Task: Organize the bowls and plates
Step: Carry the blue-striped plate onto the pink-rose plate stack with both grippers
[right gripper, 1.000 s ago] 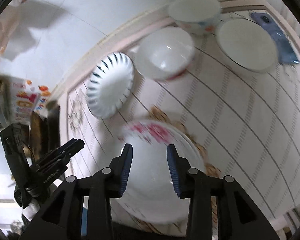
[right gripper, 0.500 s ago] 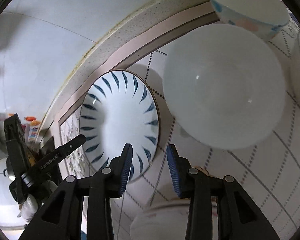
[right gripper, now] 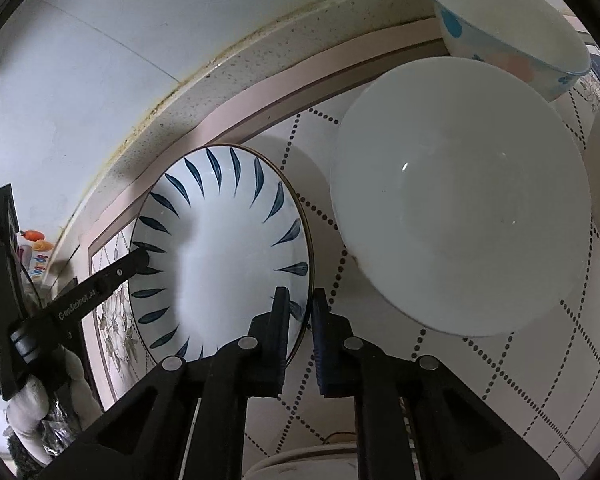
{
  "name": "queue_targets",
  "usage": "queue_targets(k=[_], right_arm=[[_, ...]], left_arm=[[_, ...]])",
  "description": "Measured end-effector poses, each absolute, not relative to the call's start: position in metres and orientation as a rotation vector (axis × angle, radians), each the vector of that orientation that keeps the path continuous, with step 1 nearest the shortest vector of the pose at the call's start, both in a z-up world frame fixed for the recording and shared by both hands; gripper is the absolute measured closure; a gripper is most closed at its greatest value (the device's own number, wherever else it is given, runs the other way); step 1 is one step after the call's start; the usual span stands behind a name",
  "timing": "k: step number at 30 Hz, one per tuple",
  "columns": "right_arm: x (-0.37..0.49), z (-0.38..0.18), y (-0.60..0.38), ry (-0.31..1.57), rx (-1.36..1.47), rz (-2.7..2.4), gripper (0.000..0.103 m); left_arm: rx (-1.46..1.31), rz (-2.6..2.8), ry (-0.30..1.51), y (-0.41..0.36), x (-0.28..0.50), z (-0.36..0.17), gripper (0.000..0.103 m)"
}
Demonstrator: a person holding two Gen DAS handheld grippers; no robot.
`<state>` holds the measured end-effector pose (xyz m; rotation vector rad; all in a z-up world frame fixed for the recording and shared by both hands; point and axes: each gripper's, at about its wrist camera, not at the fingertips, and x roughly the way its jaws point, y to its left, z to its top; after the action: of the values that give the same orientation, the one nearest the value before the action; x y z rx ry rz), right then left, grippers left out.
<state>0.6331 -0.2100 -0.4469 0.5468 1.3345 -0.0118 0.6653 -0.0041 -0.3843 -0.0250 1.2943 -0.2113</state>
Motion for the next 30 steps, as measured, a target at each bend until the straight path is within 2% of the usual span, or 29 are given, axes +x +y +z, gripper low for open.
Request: queue_targets(k=[10, 20, 30], right_arm=[[0.602, -0.414, -0.206, 1.296, 0.479, 0.039, 0.091], [0.545, -0.367, -0.227, 1.235, 0.453, 0.083, 0.091], [0.461, -0.335, -0.259, 1.21, 0.434, 0.081, 0.091]], left_arm=[[-0.065, -0.22, 1.249, 0.008, 0.597, -0.355, 0.092], [-0.053, -0.276, 1.126, -0.008, 0.537, -0.295, 0.092], [-0.033, -0.335, 1.138, -0.041, 0.493, -0.287, 0.092]])
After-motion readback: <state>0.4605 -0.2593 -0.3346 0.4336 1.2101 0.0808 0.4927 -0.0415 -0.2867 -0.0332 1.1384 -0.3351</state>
